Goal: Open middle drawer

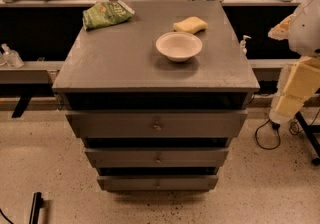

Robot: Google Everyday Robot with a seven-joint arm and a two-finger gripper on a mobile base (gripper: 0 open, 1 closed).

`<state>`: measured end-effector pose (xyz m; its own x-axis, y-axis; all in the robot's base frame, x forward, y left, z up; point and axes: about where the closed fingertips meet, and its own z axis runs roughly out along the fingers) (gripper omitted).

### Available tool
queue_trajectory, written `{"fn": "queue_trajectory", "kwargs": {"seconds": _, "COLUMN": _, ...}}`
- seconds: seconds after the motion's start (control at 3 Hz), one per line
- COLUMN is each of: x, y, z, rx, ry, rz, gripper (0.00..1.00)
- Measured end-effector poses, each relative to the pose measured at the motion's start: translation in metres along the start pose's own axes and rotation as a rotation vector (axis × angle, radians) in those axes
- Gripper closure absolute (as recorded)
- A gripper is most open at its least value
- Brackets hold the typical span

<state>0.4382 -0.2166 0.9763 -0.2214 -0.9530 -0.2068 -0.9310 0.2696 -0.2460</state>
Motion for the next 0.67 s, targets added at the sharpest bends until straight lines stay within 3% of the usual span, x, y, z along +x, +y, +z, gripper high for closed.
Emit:
{"fn": "queue_trajectory", "kwargs": {"seconds": 0.33, "x": -0.001, "y": -0.002, "z": 0.001, "rx": 0.000, "ry": -0.002, "rz": -0.003, "gripper": 0.00}}
{"fn": "queue_trajectory", "kwargs": {"seconds": 0.67, "x": -0.006, "y": 0.006, "z": 0.036, "rx": -0.035, "ry": -0.074, "rz": -0.019, "gripper": 0.00}}
